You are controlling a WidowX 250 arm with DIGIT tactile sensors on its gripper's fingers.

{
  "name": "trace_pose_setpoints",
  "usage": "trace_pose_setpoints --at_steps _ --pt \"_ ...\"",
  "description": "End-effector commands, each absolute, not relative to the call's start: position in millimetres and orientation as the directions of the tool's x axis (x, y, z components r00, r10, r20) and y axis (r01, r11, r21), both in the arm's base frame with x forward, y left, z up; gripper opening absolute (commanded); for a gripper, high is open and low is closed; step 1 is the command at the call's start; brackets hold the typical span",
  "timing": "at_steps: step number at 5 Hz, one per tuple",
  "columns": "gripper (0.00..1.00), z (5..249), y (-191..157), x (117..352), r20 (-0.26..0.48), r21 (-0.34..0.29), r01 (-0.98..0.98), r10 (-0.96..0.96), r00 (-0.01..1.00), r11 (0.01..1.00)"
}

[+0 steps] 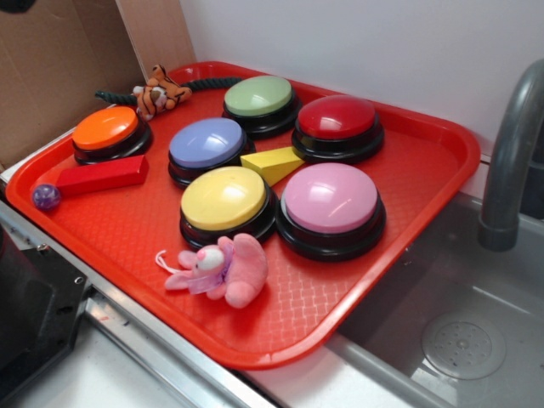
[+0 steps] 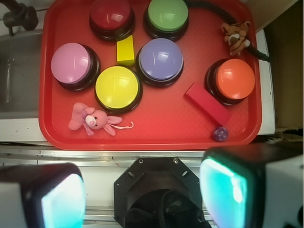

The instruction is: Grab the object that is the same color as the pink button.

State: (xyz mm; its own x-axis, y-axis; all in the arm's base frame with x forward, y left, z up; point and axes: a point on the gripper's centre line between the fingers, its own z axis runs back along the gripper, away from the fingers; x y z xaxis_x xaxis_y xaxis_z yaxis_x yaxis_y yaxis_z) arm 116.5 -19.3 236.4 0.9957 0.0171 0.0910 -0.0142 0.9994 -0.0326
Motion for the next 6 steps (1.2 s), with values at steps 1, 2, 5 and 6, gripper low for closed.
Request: trace_pose_setpoints --at_steps 1,2,5,6 --pt "1.00 236.4 -19.3 116.5 0.091 -0.033 -0.014 0.017 0.996 0.999" --pt "1.00 230.5 -40.6 146.3 0.074 0.013 0.234 -0.234 0.969 0.972" --pt "1.00 182.8 -85.4 163.6 0.113 -0.038 0.805 -0.798 0.592 0.592" --pt "1.00 156.6 -91.4 160.9 0.165 -0.044 0.896 -0.881 0.443 0.442"
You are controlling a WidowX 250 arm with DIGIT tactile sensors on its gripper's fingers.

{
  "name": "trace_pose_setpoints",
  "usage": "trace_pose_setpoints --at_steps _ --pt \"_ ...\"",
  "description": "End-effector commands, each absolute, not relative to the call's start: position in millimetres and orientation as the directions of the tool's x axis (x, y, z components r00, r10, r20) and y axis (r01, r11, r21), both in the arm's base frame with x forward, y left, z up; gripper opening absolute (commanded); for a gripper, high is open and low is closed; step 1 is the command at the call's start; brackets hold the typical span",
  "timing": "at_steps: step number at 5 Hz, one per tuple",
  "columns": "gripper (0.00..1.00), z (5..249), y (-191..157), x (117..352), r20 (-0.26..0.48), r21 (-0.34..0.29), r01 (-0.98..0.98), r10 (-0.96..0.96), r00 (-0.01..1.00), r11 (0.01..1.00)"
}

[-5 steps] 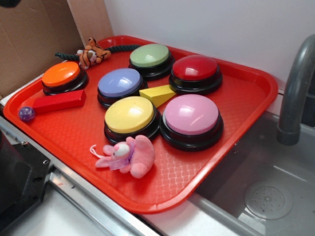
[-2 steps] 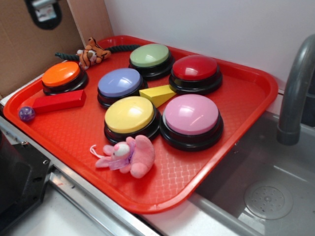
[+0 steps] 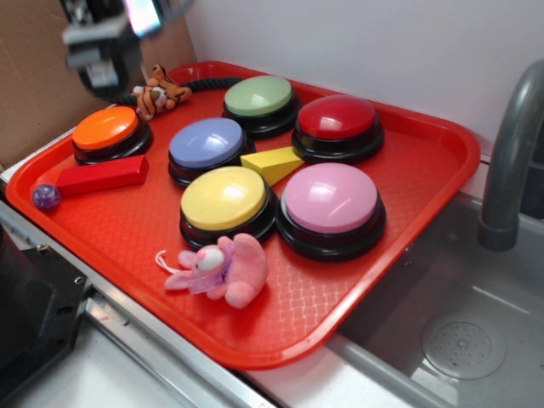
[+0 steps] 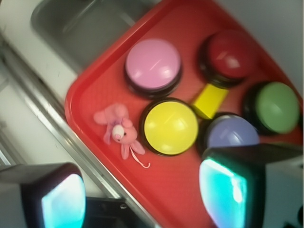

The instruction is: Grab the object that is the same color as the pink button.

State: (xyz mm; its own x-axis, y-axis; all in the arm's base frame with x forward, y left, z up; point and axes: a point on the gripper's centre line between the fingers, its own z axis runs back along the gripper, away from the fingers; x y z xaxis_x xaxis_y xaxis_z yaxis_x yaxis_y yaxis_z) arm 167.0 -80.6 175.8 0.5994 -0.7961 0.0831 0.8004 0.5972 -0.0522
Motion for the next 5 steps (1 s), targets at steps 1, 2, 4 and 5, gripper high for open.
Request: trace_pose_setpoints --at_steps 1,2,4,5 --pt "1.00 132.6 -94.7 158.9 0.140 -0.036 0.941 -0.931 0.337 0.335" --pt "1.00 114.3 -100.8 162.3 0.165 -0.033 0.969 -0.955 0.247 0.245" --pt "1.00 90.5 -119.7 160.9 0.184 -0.017 0.993 -0.976 0.114 0.113" --pt "1.00 81.0 -123.6 160.7 0.165 -0.037 0.995 -0.981 0.101 0.097"
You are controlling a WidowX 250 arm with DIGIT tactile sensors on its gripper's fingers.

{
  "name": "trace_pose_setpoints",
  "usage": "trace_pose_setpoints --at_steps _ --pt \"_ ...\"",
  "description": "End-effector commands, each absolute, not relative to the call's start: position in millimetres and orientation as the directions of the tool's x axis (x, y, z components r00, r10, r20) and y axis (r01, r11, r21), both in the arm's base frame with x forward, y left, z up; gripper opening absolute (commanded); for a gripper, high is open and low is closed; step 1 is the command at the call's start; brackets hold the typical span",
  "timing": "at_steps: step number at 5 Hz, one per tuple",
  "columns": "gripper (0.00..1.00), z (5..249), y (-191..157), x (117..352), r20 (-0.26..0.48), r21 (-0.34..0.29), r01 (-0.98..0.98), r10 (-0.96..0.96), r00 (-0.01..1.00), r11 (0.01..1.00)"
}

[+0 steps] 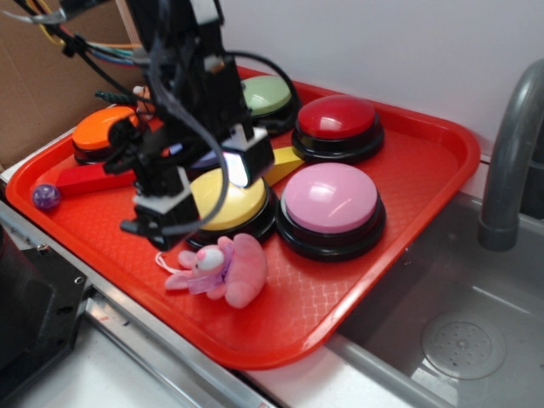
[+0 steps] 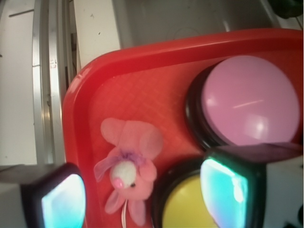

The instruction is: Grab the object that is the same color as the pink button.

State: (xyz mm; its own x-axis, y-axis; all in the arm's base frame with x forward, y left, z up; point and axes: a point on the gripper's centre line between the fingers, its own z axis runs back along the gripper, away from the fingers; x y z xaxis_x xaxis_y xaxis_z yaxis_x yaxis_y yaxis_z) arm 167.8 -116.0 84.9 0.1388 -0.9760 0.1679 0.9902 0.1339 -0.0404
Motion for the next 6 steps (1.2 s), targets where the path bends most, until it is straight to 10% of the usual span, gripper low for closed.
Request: trace_pose_setpoints --at_steps 1,4,5,6 --pt "1.00 72.2 -127.1 162.0 0.159 -0.031 0.997 -0.984 0.078 0.074" --pt "1.00 45.9 -128.9 159.3 0.108 -0.079 0.989 -0.986 0.129 0.121" --pt "0.00 43.3 -130.2 157.9 0.113 -0.063 0.991 -0.986 0.122 0.115" --pt "0.00 39.8 -132.3 158.7 0.110 -0.067 0.991 -0.986 0.122 0.115"
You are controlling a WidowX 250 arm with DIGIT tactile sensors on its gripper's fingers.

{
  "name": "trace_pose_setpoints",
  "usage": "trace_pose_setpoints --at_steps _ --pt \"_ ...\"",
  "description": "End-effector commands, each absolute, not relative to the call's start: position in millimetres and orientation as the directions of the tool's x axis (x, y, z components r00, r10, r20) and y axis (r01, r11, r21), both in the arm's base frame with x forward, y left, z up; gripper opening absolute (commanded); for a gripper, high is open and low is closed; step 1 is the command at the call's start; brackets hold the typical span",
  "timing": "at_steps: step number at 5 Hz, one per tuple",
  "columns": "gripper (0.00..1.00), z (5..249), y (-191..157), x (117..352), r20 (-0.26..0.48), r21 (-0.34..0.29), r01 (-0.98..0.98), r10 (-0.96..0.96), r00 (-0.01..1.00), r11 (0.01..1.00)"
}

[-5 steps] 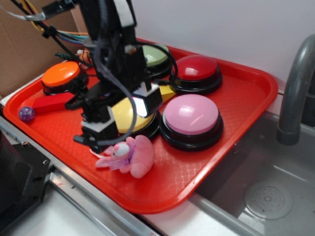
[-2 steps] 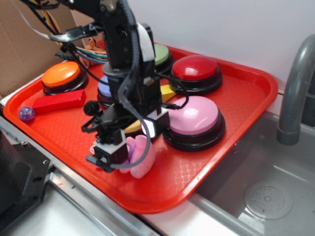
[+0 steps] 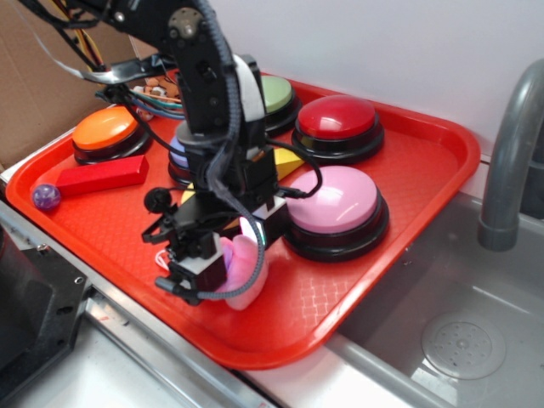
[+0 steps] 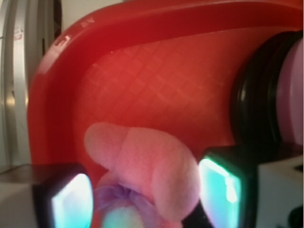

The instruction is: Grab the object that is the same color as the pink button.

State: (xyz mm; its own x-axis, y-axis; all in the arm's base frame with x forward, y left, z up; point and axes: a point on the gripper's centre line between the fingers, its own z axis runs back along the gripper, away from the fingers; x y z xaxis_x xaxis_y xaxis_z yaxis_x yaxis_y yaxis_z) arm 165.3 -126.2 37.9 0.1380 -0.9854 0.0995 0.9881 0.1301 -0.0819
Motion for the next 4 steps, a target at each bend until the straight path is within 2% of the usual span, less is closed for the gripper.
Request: trace_pose_setpoints --at_steps 1,2,3,4 --pt "0.00 38.4 -133.3 158.7 0.113 -0.066 0.991 -0.986 0.120 0.113" --pt "0.00 40.3 -135.9 159.0 0.112 -0.057 0.992 -0.987 0.118 0.112" --pt "0.00 48.2 -140.4 161.1 0.125 -0.034 0.986 -0.978 0.166 0.163" --pt "0.00 69.0 -137.1 165.1 0.134 -0.057 0.947 -0.938 0.320 0.315"
